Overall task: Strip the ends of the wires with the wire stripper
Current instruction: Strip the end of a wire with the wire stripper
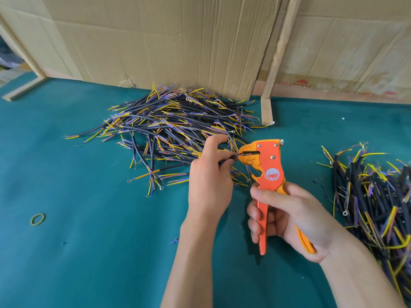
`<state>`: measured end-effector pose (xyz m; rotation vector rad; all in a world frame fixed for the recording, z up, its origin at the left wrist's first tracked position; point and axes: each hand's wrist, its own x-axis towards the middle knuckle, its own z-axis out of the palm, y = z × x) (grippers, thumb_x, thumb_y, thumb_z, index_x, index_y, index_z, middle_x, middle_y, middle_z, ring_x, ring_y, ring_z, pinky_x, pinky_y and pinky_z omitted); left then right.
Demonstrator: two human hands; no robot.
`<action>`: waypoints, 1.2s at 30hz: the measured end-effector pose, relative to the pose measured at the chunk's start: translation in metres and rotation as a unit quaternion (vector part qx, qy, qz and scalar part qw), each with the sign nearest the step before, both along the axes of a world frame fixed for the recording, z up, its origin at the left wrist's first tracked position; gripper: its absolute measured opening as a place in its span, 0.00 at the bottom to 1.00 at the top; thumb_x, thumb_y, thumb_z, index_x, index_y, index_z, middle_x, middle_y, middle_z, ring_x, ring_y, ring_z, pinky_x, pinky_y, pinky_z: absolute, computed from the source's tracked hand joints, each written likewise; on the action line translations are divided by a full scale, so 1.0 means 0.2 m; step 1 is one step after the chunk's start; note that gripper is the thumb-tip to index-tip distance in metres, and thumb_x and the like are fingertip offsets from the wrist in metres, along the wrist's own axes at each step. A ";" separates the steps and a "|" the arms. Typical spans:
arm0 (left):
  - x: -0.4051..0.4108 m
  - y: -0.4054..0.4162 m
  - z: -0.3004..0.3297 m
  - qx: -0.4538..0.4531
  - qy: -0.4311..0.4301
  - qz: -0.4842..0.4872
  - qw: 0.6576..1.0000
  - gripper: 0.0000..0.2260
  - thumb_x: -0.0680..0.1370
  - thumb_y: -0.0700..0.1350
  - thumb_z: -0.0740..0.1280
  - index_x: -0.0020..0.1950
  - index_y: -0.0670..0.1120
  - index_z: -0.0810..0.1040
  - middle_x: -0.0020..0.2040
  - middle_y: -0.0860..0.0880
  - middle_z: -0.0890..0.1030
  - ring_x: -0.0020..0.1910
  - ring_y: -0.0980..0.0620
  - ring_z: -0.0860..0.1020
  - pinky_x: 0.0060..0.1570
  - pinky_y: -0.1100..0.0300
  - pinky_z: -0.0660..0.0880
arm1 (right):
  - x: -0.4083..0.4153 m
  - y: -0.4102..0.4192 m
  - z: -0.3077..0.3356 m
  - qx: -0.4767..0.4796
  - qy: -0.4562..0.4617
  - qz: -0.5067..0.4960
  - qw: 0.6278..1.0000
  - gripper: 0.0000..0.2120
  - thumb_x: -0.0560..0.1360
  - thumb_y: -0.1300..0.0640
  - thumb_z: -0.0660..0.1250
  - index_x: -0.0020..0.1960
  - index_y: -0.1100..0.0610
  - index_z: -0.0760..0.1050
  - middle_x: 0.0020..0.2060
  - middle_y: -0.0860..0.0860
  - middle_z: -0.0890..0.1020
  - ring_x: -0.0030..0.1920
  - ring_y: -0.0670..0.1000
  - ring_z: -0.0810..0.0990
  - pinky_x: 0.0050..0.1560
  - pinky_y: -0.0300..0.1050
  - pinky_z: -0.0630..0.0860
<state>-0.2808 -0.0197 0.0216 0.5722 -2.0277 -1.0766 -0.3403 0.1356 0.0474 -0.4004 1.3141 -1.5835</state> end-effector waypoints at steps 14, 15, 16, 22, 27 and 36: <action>0.00 0.00 0.01 0.002 -0.004 -0.003 1.000 0.18 0.77 0.32 0.67 0.62 0.50 0.75 0.36 0.76 0.77 0.46 0.60 0.80 0.48 0.63 0.75 | 0.01 -0.01 -0.01 0.001 0.013 -0.007 1.000 0.11 0.71 0.53 0.76 0.37 0.55 0.76 0.31 0.60 0.73 0.27 0.58 0.72 0.30 0.52 0.76; 0.00 0.00 0.01 0.002 -0.004 -0.003 1.000 0.18 0.77 0.32 0.67 0.62 0.51 0.74 0.37 0.76 0.77 0.46 0.60 0.80 0.47 0.65 0.75 | 0.01 -0.01 -0.01 0.003 0.015 -0.015 1.000 0.13 0.71 0.53 0.76 0.36 0.55 0.74 0.30 0.59 0.72 0.26 0.57 0.71 0.28 0.50 0.74; 0.00 0.00 0.01 0.003 -0.003 -0.002 1.000 0.18 0.77 0.32 0.67 0.62 0.51 0.74 0.37 0.76 0.77 0.46 0.61 0.79 0.47 0.66 0.75 | 0.02 -0.02 -0.01 0.007 0.017 -0.029 0.999 0.15 0.72 0.52 0.77 0.35 0.55 0.73 0.28 0.58 0.70 0.24 0.56 0.69 0.27 0.48 0.72; 0.00 0.01 0.02 0.011 -0.003 0.001 1.000 0.17 0.77 0.33 0.68 0.61 0.51 0.75 0.36 0.74 0.78 0.45 0.58 0.81 0.48 0.61 0.76 | 0.02 -0.02 -0.01 0.019 0.039 -0.082 0.996 0.20 0.70 0.47 0.75 0.33 0.55 0.67 0.25 0.54 0.65 0.20 0.53 0.61 0.23 0.41 0.65; 0.00 0.03 0.04 0.029 0.006 0.014 0.999 0.12 0.77 0.39 0.73 0.57 0.50 0.77 0.38 0.65 0.83 0.40 0.57 0.81 0.45 0.62 0.76 | 0.02 -0.02 -0.01 0.001 0.023 -0.086 0.996 0.20 0.69 0.51 0.79 0.33 0.55 0.68 0.24 0.55 0.65 0.19 0.53 0.62 0.24 0.42 0.65; 0.01 0.02 0.04 0.061 0.006 0.043 0.997 0.05 0.74 0.39 0.75 0.45 0.49 0.85 0.35 0.64 0.82 0.36 0.65 0.80 0.41 0.72 0.74 | -0.01 0.02 0.00 -0.025 -0.007 -0.026 0.999 0.14 0.67 0.57 0.79 0.49 0.61 0.79 0.41 0.66 0.79 0.38 0.65 0.80 0.41 0.59 0.81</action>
